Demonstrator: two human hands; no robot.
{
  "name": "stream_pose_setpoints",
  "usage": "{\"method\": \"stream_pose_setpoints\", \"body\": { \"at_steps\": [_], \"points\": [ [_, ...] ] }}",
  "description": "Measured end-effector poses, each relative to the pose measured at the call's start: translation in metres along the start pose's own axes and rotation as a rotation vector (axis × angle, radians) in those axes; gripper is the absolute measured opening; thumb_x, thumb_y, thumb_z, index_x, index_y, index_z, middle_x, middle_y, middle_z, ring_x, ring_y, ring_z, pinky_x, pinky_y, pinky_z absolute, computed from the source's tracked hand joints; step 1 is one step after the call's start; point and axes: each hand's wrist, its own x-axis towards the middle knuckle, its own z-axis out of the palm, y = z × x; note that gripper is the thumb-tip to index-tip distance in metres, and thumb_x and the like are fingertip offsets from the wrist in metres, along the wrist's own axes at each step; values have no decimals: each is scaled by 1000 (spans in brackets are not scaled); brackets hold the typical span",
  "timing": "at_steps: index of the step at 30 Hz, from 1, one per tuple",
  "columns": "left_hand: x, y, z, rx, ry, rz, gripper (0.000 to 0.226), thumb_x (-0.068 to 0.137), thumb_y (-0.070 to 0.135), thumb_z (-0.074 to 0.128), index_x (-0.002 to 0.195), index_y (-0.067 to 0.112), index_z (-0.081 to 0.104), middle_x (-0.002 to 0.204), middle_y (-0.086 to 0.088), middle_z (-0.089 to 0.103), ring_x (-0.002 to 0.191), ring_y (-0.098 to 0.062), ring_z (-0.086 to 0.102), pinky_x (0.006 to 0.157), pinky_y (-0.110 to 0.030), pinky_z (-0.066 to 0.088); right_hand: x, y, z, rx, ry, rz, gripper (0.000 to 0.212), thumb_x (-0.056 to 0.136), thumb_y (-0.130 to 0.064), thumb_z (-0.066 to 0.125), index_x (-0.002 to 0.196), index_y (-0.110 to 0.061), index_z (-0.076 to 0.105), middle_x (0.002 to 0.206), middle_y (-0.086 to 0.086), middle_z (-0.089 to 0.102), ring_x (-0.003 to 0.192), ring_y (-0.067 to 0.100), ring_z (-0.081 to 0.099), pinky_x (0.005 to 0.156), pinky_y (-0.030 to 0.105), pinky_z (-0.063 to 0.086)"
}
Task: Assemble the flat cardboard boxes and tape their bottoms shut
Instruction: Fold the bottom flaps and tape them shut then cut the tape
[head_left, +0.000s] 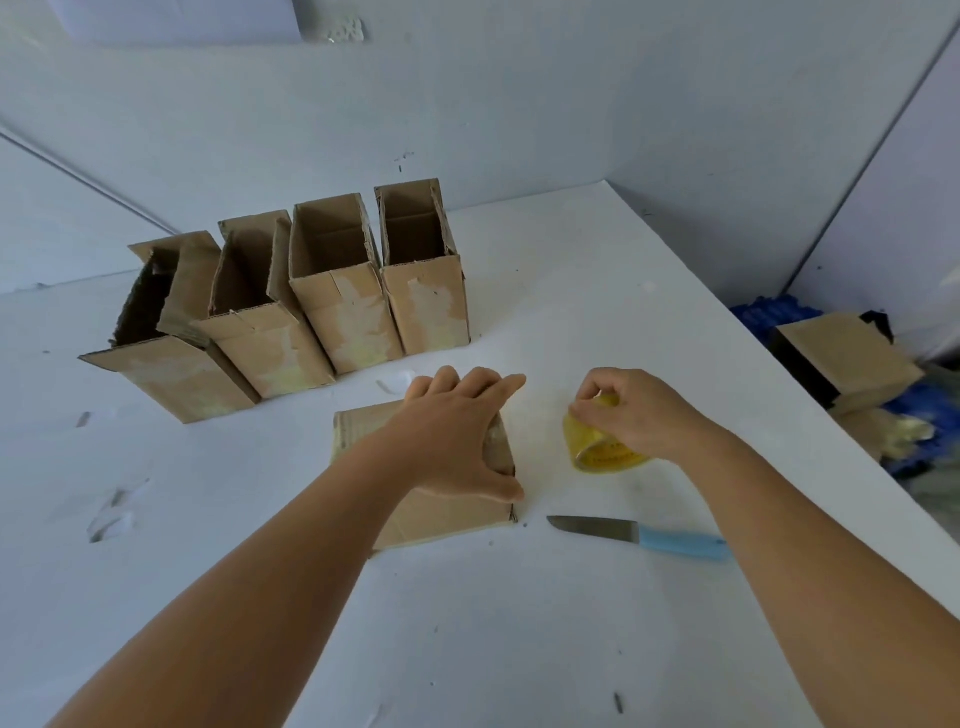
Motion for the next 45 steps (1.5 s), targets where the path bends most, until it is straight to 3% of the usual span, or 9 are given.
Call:
{"method": "stream_pose_setpoints", "body": {
  "at_steps": [3, 8, 13, 17, 21, 25, 32, 37, 45],
  "points": [
    [4, 3, -6, -50, -63, -47, 89, 76, 78, 42, 149, 35, 14, 146, 11, 27, 129, -19, 25, 108, -38, 16, 2, 1, -2, -5, 8, 12, 14, 84, -42, 59, 82, -28, 63, 93, -9, 62, 87, 13, 56, 72, 30, 43],
    [26, 3, -19, -40, -56, -92, 44, 99, 43, 26, 140, 32, 39, 132, 3, 49, 123, -22, 39, 104, -41, 24, -2, 2, -6, -44, 16, -54, 25, 94, -36, 47, 86, -19, 63, 86, 6, 64, 81, 21, 57, 68, 32, 42],
    [44, 8, -34, -322, -314, -15, 65, 93, 6, 45, 146, 37, 24, 123, 18, 60, 118, -9, 49, 99, -27, 35, -3, 2, -4, -65, 19, -81, 28, 96, -35, 40, 91, -20, 64, 89, 1, 62, 87, 20, 56, 78, 36, 44],
    [48, 5, -39, -480, -381, 11, 70, 88, -3, 48, 143, 36, 31, 112, 23, 65, 77, 11, 59, 92, -24, 46, -5, 1, -3, -83, 39, -78, 27, 96, -36, 40, 91, -25, 63, 92, -1, 61, 90, 20, 57, 84, 38, 45],
    [41, -4, -33, -629, -354, 17, 69, 89, -8, 40, 141, 37, 35, 114, 21, 65, 71, 2, 58, 94, -29, 46, -11, -1, 1, -65, 60, -111, 29, 98, -33, 38, 107, -25, 65, 103, 0, 61, 100, 19, 55, 90, 34, 42],
    [33, -14, -29, -738, -285, -5, 66, 90, -8, 37, 139, 37, 37, 115, 16, 66, 81, -10, 57, 91, -27, 43, -20, 5, 19, 12, 83, -40, 43, 99, -30, 38, 139, -15, 39, 132, 2, 50, 124, 18, 45, 101, 29, 35],
    [25, -18, -22, -853, -195, -11, 65, 90, -10, 38, 140, 31, 35, 118, 8, 66, 76, -5, 57, 79, -17, 43, -48, 31, 58, -331, -270, 211, 38, 82, -23, 57, 119, -20, 48, 119, 5, 47, 115, 24, 43, 89, 29, 39],
    [25, -20, -15, -841, -181, 12, 64, 92, -7, 41, 139, 36, 33, 120, 10, 66, 90, -18, 58, 87, -26, 44, -57, 42, 68, -343, -152, 192, 28, 81, -17, 54, 108, -25, 52, 111, 2, 48, 107, 24, 44, 83, 28, 38],
    [21, -16, -15, -815, -173, -34, 67, 91, -5, 42, 140, 39, 33, 118, 16, 65, 90, -7, 59, 84, -20, 43, -66, 41, 56, -340, 20, 55, 21, 91, -14, 45, 85, -21, 63, 88, 0, 62, 84, 20, 58, 66, 26, 40]
  ]
}}
